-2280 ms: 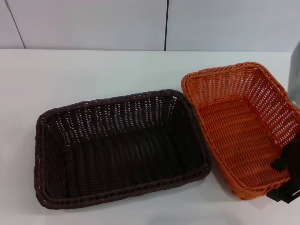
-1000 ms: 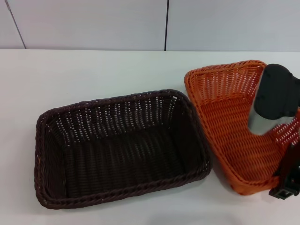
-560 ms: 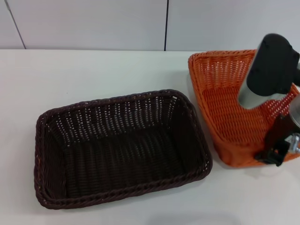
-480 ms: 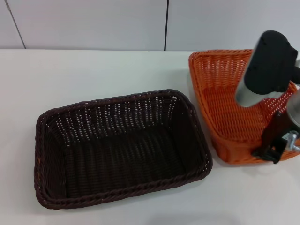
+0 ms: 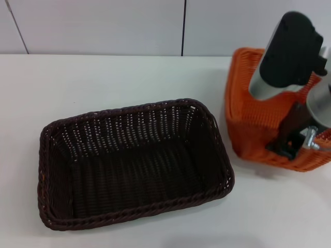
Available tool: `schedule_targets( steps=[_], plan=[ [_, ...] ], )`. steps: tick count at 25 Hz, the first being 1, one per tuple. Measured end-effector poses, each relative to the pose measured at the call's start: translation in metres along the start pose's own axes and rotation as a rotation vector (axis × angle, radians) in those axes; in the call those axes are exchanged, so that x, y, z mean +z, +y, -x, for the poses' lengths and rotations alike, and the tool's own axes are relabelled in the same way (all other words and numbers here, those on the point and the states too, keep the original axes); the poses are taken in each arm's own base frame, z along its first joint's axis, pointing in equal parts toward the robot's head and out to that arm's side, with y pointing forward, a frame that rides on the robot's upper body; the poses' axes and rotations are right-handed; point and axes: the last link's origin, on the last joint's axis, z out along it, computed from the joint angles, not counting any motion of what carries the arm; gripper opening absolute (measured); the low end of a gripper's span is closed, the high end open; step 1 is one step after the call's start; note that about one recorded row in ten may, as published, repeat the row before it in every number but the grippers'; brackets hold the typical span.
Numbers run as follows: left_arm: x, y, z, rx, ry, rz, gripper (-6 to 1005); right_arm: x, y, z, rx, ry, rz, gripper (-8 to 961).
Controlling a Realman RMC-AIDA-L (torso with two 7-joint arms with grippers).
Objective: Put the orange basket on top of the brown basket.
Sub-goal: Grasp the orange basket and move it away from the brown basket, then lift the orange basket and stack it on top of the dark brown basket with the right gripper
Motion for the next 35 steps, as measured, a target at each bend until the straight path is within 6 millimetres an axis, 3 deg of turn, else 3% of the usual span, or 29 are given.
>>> schedule_targets(
  steps=[11,17,22,26,30,35],
  plan=[
    [0.000,-0.001,-0.001,-0.002,0.003,-0.003,794,-0.035,-0.004,0.016,-0.012,-0.098,-0.151,156],
    [0.001,-0.003,-0.001,-0.021,0.004,-0.013,799,-0.047,-0.001,0.040,-0.136,-0.178,-0.225,156],
    [-0.001,-0.009,0.002,-0.083,-0.003,-0.032,799,-0.044,0.028,0.064,-0.496,-0.198,-0.253,156],
    [-0.004,-0.014,0.005,-0.081,-0.011,-0.047,799,-0.049,0.053,0.068,-0.799,-0.222,-0.289,155],
    [-0.006,-0.015,0.007,-0.086,-0.023,-0.051,799,-0.057,0.066,0.062,-1.026,-0.294,-0.298,155],
    [-0.009,-0.012,0.008,-0.101,-0.031,-0.044,799,-0.048,0.078,0.045,-1.250,-0.308,-0.259,155]
  ],
)
